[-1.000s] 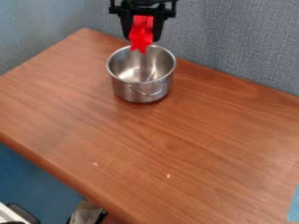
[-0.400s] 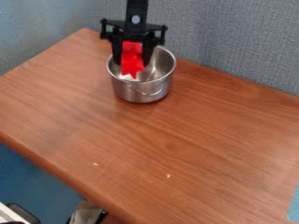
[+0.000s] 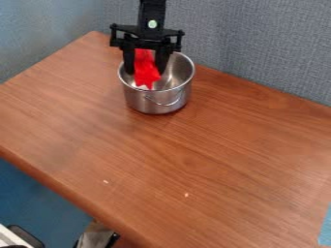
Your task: Put the red object in the metal pot
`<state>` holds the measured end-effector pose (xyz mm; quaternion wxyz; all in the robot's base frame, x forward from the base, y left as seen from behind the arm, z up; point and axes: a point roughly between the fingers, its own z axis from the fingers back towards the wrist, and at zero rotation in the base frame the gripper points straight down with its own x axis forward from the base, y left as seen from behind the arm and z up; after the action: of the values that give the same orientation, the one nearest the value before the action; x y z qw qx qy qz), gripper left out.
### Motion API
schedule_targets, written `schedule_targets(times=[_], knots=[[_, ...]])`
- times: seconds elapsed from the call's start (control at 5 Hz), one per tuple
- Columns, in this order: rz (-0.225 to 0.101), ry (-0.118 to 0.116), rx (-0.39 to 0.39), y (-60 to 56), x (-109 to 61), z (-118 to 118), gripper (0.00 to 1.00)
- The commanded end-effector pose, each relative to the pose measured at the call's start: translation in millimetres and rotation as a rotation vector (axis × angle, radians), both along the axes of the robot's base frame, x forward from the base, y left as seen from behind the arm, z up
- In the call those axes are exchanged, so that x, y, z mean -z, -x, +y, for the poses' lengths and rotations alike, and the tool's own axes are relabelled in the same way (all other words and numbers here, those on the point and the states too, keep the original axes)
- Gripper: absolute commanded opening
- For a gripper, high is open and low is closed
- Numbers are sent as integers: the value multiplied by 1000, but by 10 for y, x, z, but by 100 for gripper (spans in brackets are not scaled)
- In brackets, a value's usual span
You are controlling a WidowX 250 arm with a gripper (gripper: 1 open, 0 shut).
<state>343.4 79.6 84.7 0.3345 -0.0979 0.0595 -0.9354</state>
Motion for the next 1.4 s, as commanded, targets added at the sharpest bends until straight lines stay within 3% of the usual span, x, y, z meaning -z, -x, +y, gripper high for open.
schedule_targets(times=[0.0, 0.2, 0.6, 0.8, 1.2], knots=[[-95, -37, 47, 77, -381, 67, 0], [-95, -47, 77, 159, -416, 149, 0], [-54, -27, 117, -29, -642, 314, 0], [-8, -23, 142, -111, -628, 357, 0], [77, -13, 67, -383, -401, 135, 0]])
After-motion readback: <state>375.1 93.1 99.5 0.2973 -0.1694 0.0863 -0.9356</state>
